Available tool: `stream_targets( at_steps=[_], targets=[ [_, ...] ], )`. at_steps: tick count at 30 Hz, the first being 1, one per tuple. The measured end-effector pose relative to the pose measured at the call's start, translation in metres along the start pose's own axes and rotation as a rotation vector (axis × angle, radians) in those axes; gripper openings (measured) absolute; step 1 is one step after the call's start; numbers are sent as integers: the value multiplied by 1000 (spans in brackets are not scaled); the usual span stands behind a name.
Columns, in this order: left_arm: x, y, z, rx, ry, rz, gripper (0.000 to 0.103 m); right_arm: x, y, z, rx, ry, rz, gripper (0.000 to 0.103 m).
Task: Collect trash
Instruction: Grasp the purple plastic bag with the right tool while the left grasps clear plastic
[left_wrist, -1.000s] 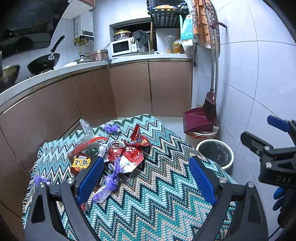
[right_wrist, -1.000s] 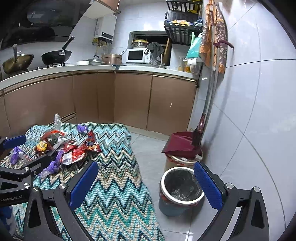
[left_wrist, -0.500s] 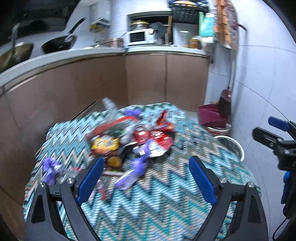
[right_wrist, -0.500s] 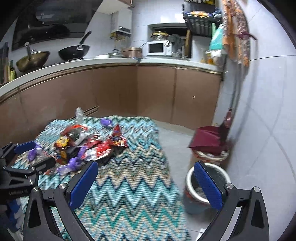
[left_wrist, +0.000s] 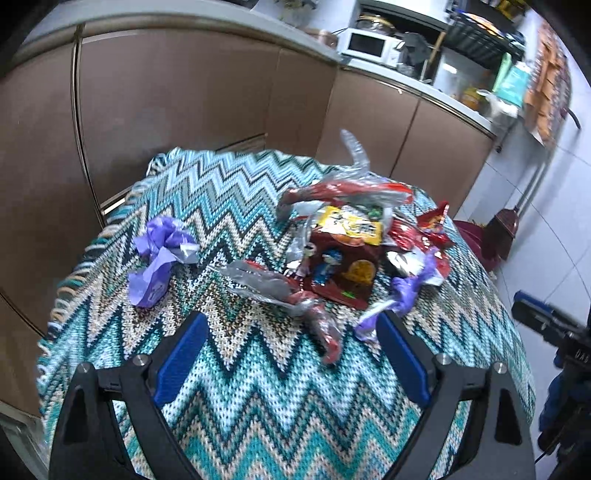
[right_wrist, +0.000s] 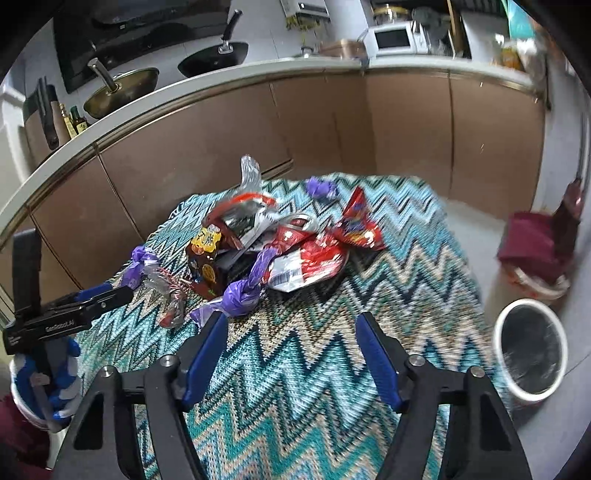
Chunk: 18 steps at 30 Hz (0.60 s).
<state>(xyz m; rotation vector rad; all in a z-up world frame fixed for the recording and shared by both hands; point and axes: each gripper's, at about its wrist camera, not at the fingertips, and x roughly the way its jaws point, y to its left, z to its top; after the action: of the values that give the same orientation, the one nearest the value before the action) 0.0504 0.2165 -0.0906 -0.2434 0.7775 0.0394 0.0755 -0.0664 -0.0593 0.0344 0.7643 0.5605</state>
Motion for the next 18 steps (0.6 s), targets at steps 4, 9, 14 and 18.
stream_targets(
  at_steps=[4,9,14,18],
  targets=[
    [24,8,5,-66,46,-26,92,19,-9,1,28,40,38,63],
    [49,8,8,-96,83,-33,92,45,-9,2,67,113,157,56],
    [62,7,13,-99,86,-15,90,76,8,10,66,166,268,51],
    [70,12,12,-115,100,-26,67,98,20,16,45,194,286,51]
  ],
)
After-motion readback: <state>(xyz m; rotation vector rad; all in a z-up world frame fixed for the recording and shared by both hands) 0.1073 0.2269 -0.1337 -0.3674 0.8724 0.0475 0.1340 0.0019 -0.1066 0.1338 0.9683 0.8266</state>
